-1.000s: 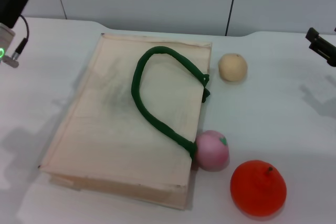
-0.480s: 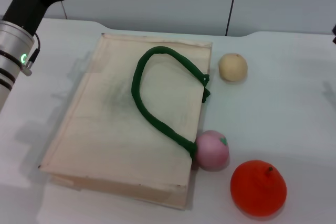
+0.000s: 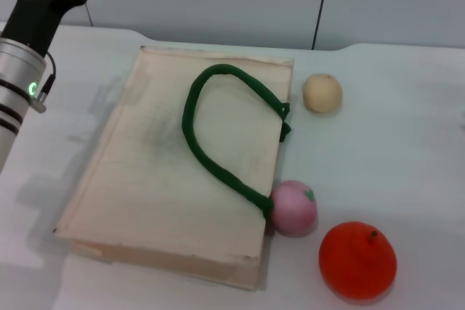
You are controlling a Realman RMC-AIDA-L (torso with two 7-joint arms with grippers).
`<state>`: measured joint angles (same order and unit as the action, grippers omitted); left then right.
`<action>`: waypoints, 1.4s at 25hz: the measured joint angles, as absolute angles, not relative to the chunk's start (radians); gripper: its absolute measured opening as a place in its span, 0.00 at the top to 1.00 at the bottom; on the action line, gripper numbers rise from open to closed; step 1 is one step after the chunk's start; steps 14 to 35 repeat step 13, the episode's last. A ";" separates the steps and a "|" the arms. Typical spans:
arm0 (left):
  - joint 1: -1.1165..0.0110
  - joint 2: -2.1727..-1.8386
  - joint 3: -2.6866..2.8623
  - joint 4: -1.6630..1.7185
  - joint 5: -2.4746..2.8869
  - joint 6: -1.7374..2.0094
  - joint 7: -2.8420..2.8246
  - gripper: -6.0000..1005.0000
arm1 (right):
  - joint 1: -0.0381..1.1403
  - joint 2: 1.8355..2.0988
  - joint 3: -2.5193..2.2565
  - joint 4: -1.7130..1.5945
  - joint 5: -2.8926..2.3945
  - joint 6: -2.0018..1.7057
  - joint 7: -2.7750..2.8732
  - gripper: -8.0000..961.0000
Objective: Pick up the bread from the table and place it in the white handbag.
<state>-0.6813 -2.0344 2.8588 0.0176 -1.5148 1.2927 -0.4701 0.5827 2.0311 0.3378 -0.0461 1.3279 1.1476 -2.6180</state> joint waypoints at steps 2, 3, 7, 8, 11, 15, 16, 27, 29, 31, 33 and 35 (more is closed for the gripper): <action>-0.680 -2.036 2.858 0.020 -1.512 1.293 -0.456 0.23 | 0.583 2.031 0.342 -0.046 1.328 1.147 -2.622 0.09; -0.680 -2.036 2.858 0.022 -1.512 1.292 -0.456 0.23 | 0.583 2.031 0.350 -0.044 1.328 1.147 -2.630 0.09; -0.682 -2.037 2.858 0.034 -1.511 1.279 -0.456 0.23 | 0.581 2.035 0.400 -0.010 1.329 1.137 -2.709 0.09; -0.683 -2.037 2.857 0.036 -1.511 1.278 -0.455 0.23 | 0.578 2.035 0.408 -0.001 1.329 1.136 -2.730 0.09; -0.683 -2.037 2.854 0.036 -1.512 1.278 -0.453 0.23 | 0.574 2.035 0.422 0.016 1.329 1.135 -2.765 0.09; -0.683 -2.037 2.853 0.036 -1.513 1.279 -0.454 0.23 | 0.574 2.035 0.424 0.019 1.329 1.135 -2.768 0.09; -0.683 -2.037 2.853 0.036 -1.513 1.279 -0.454 0.23 | 0.574 2.035 0.424 0.019 1.329 1.135 -2.768 0.09; -0.683 -2.037 2.853 0.036 -1.513 1.279 -0.454 0.23 | 0.574 2.035 0.424 0.019 1.329 1.135 -2.768 0.09; -0.683 -2.037 2.853 0.036 -1.513 1.279 -0.454 0.23 | 0.574 2.035 0.424 0.019 1.329 1.135 -2.768 0.09; -0.683 -2.037 2.853 0.036 -1.513 1.279 -0.454 0.23 | 0.574 2.035 0.424 0.019 1.329 1.135 -2.768 0.09; -0.683 -2.037 2.853 0.036 -1.513 1.279 -0.454 0.23 | 0.574 2.035 0.424 0.019 1.329 1.135 -2.768 0.09; -0.683 -2.037 2.853 0.036 -1.513 1.279 -0.454 0.23 | 0.574 2.035 0.424 0.019 1.329 1.135 -2.768 0.09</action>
